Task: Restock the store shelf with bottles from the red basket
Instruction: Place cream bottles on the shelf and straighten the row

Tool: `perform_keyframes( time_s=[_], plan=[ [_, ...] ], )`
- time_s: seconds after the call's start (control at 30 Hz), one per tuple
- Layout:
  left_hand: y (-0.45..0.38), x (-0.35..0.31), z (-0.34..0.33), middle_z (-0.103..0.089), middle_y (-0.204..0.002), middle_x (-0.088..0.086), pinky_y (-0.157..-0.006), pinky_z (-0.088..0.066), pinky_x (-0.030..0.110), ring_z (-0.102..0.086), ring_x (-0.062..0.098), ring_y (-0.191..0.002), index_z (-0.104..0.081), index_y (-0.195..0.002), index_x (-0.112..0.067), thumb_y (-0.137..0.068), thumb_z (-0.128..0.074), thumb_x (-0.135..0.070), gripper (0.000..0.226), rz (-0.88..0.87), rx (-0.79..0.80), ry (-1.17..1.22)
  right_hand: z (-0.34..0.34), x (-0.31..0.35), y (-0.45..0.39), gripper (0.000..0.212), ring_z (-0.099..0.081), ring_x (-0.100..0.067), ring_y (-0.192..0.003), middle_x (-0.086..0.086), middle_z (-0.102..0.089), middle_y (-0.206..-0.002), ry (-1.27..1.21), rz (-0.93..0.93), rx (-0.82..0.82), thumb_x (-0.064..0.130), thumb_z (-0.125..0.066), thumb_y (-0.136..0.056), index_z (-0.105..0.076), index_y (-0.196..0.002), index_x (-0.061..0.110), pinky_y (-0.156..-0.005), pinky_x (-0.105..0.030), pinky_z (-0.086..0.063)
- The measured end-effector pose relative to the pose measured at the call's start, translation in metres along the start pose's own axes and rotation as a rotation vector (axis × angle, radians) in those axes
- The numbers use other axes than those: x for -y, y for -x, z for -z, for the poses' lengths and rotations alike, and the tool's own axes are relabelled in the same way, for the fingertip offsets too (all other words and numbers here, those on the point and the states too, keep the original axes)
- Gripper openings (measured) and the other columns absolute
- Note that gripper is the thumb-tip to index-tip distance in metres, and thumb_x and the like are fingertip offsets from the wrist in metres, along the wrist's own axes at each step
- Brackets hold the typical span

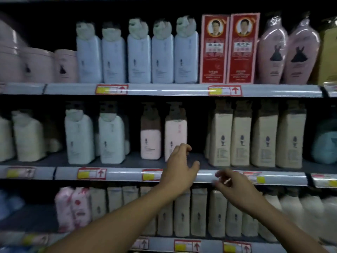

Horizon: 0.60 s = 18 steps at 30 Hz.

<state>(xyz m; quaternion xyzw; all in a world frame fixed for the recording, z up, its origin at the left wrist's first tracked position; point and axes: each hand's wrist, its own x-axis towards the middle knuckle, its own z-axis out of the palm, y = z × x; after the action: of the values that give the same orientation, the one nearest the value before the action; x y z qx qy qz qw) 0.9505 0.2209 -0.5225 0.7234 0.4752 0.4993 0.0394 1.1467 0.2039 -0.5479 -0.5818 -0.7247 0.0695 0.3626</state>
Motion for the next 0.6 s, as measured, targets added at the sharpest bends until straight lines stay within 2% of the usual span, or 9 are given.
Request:
perform_keyframes(
  time_s=[0.1, 0.23, 0.3, 0.33, 0.37, 0.43, 0.53, 0.6],
  plan=[
    [0.029, 0.034, 0.047, -0.054, -0.116, -0.009, -0.087, -0.051, 0.036, -0.055, 0.014, -0.103, -0.05, -0.114, -0.029, -0.087, -0.062, -0.035, 0.03, 0.013, 0.072, -0.101, -0.03, 0.026, 0.035, 0.015, -0.064, -0.003, -0.078, 0.007, -0.07, -0.087, 0.13, 0.027, 0.313, 0.039, -0.071, -0.088, -0.068, -0.098, 0.028, -0.074, -0.019, -0.048],
    [0.048, 0.087, 0.099, -0.058, -0.106, -0.007, -0.08, -0.049, 0.03, -0.055, 0.013, -0.093, -0.055, -0.107, -0.024, -0.087, -0.065, -0.027, 0.022, 0.05, 0.022, -0.128, -0.069, 0.061, 0.059, 0.007, -0.063, 0.005, -0.067, 0.015, -0.069, -0.067, 0.036, -0.037, 0.351, 0.033, -0.074, -0.085, -0.068, -0.081, 0.035, -0.085, -0.008, -0.045],
    [0.05, 0.111, 0.12, -0.057, -0.098, -0.013, -0.071, -0.045, 0.021, -0.054, 0.004, -0.086, -0.054, -0.102, -0.028, -0.088, -0.067, -0.025, 0.019, 0.104, -0.046, -0.071, -0.087, 0.085, 0.057, 0.009, -0.064, 0.005, -0.067, 0.02, -0.068, -0.063, -0.01, -0.051, 0.294, 0.03, -0.074, -0.085, -0.069, -0.082, 0.036, -0.081, 0.006, -0.031],
    [0.049, 0.121, 0.13, -0.057, -0.097, -0.016, -0.069, -0.044, 0.018, -0.054, 0.001, -0.086, -0.053, -0.101, -0.031, -0.088, -0.068, -0.025, 0.02, 0.135, -0.079, -0.039, -0.094, 0.099, 0.053, 0.01, -0.063, 0.005, -0.067, 0.017, -0.069, -0.064, -0.029, -0.047, 0.24, 0.03, -0.075, -0.085, -0.069, -0.082, 0.037, -0.077, 0.009, -0.029],
    [0.047, 0.13, 0.139, -0.057, -0.096, -0.017, -0.07, -0.045, 0.017, -0.056, 0.0, -0.087, -0.053, -0.1, -0.033, -0.088, -0.068, -0.025, 0.022, 0.16, -0.112, -0.008, -0.101, 0.113, 0.046, 0.012, -0.064, 0.003, -0.068, 0.014, -0.071, -0.068, -0.057, -0.026, 0.176, 0.028, -0.075, -0.086, -0.068, -0.083, 0.038, -0.075, 0.007, -0.033],
    [0.043, 0.151, 0.157, -0.06, -0.093, -0.013, -0.072, -0.051, 0.02, -0.059, 0.003, -0.085, -0.055, -0.099, -0.031, -0.088, -0.07, -0.022, 0.022, 0.198, -0.193, 0.061, -0.119, 0.139, 0.028, 0.015, -0.065, -0.002, -0.072, 0.009, -0.073, -0.075, -0.141, 0.037, 0.059, 0.024, -0.075, -0.087, -0.068, -0.082, 0.036, -0.071, -0.006, -0.046],
    [0.039, 0.181, 0.19, -0.064, -0.088, -0.009, -0.064, -0.046, 0.009, -0.061, 0.001, -0.078, -0.057, -0.095, -0.029, -0.085, -0.074, -0.018, 0.023, 0.219, -0.327, 0.112, -0.148, 0.179, -0.001, 0.012, -0.067, -0.001, -0.076, 0.011, -0.073, -0.079, -0.218, 0.1, -0.05, 0.023, -0.073, -0.089, -0.068, -0.085, 0.034, -0.071, -0.017, -0.05],
    [0.036, 0.2, 0.213, -0.063, -0.09, -0.01, -0.064, -0.045, 0.015, -0.06, 0.002, -0.078, -0.056, -0.096, -0.028, -0.083, -0.076, -0.018, 0.026, 0.224, -0.41, 0.091, -0.166, 0.205, -0.019, 0.014, -0.066, -0.001, -0.077, 0.013, -0.071, -0.08, -0.268, 0.143, -0.14, 0.022, -0.071, -0.089, -0.067, -0.086, 0.034, -0.071, -0.016, -0.05]
  ],
)
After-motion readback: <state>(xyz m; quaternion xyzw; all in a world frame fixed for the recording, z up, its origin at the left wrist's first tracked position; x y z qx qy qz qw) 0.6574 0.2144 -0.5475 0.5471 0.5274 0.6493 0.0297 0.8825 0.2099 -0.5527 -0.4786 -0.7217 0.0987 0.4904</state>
